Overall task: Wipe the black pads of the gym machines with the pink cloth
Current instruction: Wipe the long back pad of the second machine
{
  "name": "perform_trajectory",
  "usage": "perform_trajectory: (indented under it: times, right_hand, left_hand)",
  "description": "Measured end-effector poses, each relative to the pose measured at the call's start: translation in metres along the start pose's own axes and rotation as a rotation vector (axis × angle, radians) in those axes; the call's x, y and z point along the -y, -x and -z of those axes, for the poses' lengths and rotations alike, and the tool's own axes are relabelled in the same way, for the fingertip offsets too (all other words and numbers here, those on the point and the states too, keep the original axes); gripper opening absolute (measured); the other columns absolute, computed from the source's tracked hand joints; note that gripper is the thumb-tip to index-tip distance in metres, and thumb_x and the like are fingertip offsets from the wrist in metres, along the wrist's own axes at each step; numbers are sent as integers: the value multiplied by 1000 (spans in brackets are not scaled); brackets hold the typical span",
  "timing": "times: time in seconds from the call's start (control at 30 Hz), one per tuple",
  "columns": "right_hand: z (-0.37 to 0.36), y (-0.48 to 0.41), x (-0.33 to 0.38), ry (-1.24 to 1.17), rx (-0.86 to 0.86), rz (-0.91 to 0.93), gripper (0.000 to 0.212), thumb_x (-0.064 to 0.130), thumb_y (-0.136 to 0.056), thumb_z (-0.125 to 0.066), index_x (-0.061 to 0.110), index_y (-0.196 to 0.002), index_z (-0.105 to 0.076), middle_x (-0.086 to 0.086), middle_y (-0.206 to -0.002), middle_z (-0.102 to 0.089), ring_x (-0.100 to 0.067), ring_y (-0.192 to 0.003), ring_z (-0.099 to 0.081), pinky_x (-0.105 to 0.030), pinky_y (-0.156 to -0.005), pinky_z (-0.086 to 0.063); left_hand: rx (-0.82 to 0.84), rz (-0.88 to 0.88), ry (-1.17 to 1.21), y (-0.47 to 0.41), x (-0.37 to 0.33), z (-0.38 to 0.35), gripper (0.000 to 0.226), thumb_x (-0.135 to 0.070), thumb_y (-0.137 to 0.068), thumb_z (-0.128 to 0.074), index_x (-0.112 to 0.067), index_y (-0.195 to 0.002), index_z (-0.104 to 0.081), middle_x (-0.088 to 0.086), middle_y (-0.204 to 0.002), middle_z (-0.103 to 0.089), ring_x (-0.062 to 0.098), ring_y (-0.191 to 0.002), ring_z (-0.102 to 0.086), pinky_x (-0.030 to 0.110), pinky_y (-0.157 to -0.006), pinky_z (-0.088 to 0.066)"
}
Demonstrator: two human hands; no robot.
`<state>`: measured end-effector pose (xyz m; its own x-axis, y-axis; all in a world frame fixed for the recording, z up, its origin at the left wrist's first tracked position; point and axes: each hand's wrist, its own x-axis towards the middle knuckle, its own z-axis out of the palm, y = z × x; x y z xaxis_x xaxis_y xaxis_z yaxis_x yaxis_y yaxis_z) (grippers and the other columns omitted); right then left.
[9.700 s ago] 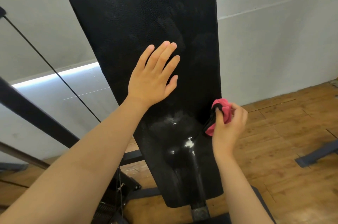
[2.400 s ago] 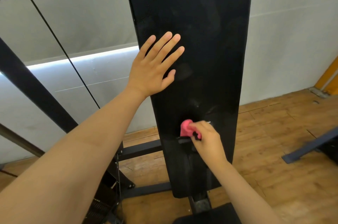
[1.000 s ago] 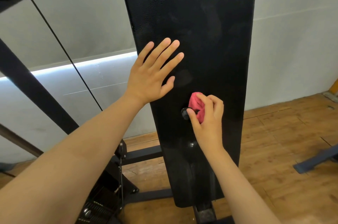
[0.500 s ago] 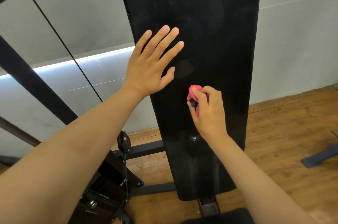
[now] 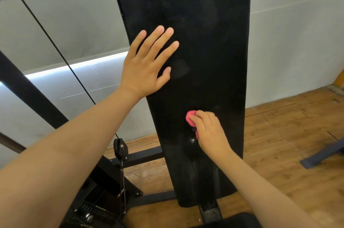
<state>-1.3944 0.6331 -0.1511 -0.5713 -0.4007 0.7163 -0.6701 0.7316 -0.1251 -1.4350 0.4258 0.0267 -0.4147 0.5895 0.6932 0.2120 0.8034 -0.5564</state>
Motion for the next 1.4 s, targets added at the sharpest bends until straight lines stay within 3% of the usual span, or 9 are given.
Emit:
perform_trajectory:
  times: [0.13, 0.23, 0.37, 0.73, 0.83, 0.97, 1.07, 1.23, 1.4]
  right_hand:
    - [3, 22, -3, -42, 134, -27, 54, -4, -59, -84, 7, -110, -69, -8, -107, -67, -26, -98, -65, -37, -81, -57]
    - [21, -2, -7, -134, -36, -104, 46, -9, -70, -70, 5, -114, -65, -10, -110, -63, -26, -101, -59, -36, -83, -54]
    - [46, -55, -13, -97, -239, -151, 39, 2, -81, -56, 2, -120, -61, -14, -115, -59, -24, -106, -49, -29, -87, -45]
    - [-6, 23, -3, -150, 104, -111, 49, -6, -72, -71, 9, -118, -65, -5, -118, -62, -23, -108, -57, -41, -86, -54]
    - [14, 11, -5, -205, 9, -122, 43, -6, -75, -67, 8, -116, -65, -7, -113, -61, -21, -106, -56, -32, -89, -53]
    - [53, -45, -18, -174, -282, -170, 36, 8, -85, -47, 3, -118, -63, -12, -111, -58, -19, -103, -49, -13, -89, -38]
    - [52, -67, -31, -94, -297, -167, 37, -2, -84, -55, 4, -121, -62, -12, -113, -58, -22, -104, -50, -19, -86, -42]
    - [29, -47, -35, -138, -265, -184, 44, 10, -87, -35, 6, -121, -64, -9, -114, -58, -21, -107, -49, -24, -90, -46]
    - [14, 8, -51, -112, -102, -100, 43, -2, -78, -51, 7, -118, -65, -7, -114, -59, -22, -106, -52, -36, -89, -51]
  left_hand:
    - [-4, 4, 1, 1, 0, -1, 56, -31, -91, -48, -15, -144, -40, 12, -153, -35, 29, -143, -25, 46, -117, -17]
    - [-5, 2, -3, 0, 0, -1, 56, -31, -90, -48, -15, -144, -40, 12, -153, -35, 29, -143, -26, 47, -117, -19]
    - [-4, 6, -4, -1, -1, -1, 57, -32, -90, -49, -15, -143, -40, 12, -152, -35, 29, -142, -26, 47, -117, -18]
    - [-14, 9, -18, 0, -2, -1, 55, -32, -91, -48, -16, -143, -41, 12, -153, -35, 28, -143, -26, 46, -117, -17]
    - [-17, 6, -15, 0, -2, -1, 56, -31, -90, -49, -15, -143, -40, 12, -153, -35, 29, -143, -26, 47, -117, -17]
    - [-21, 5, -12, 0, -2, -1, 56, -30, -90, -49, -15, -143, -41, 12, -153, -35, 29, -143, -26, 48, -117, -18]
    - [-5, 4, -16, 0, -3, 0, 55, -31, -91, -47, -14, -143, -40, 13, -153, -34, 29, -143, -24, 48, -117, -17]
    - [11, 13, -20, 0, -4, -1, 54, -31, -93, -45, -14, -144, -40, 12, -154, -32, 29, -144, -24, 48, -118, -16]
    - [-2, 164, 19, 19, -37, 4, 56, -23, -94, -46, -13, -147, -34, 11, -156, -27, 28, -146, -19, 47, -120, -12]
